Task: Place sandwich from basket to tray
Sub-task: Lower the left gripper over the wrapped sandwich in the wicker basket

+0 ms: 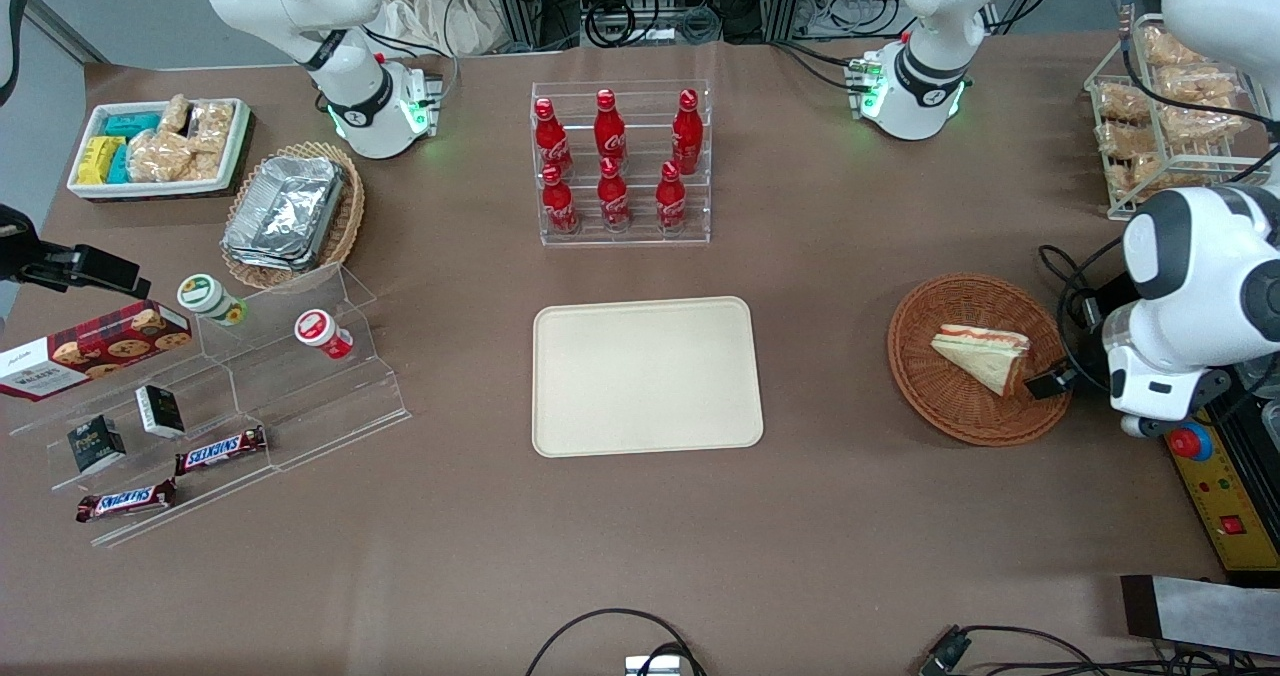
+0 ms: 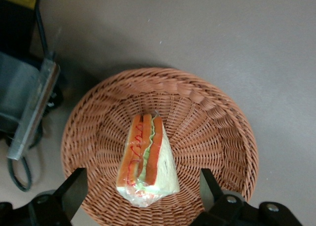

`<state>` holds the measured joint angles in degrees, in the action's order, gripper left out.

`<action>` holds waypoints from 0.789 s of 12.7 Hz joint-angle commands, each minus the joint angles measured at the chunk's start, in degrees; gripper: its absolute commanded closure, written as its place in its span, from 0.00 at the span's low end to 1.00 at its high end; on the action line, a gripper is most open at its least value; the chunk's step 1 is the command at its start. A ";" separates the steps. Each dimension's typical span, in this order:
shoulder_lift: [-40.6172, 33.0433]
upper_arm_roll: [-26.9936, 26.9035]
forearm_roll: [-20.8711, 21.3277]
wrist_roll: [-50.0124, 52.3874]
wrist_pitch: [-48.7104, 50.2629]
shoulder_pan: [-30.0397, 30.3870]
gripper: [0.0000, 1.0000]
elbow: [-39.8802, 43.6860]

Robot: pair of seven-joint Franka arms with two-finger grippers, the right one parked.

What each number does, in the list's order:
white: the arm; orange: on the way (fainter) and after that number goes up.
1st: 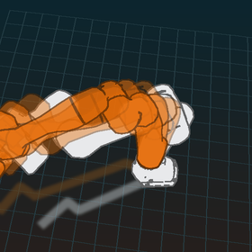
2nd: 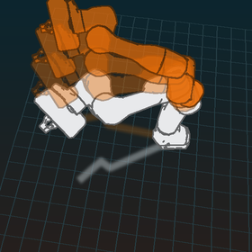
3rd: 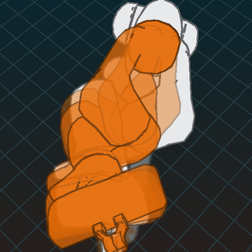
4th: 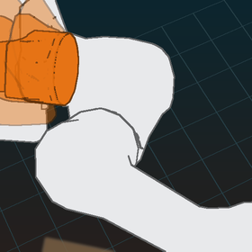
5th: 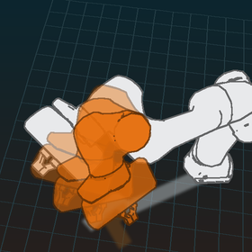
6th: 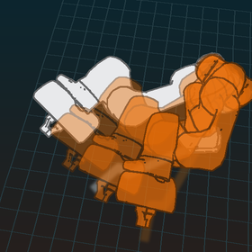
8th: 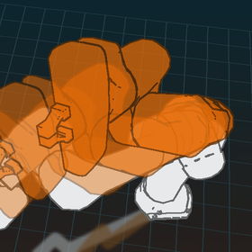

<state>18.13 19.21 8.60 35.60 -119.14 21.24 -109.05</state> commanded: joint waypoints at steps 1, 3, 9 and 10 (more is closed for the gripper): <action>-2.13 -0.74 -0.77 2.81 -5.56 -0.14 0.00 -6.06; -2.05 -1.54 -0.86 2.81 -8.47 -0.14 0.00 -8.18; -1.61 -1.45 -0.95 2.99 -11.20 1.44 0.00 -12.14; -1.69 -1.45 -0.95 2.99 -11.90 1.44 0.00 -12.84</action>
<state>18.08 17.57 8.37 38.08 -128.95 22.21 -119.10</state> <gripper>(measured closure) 0.000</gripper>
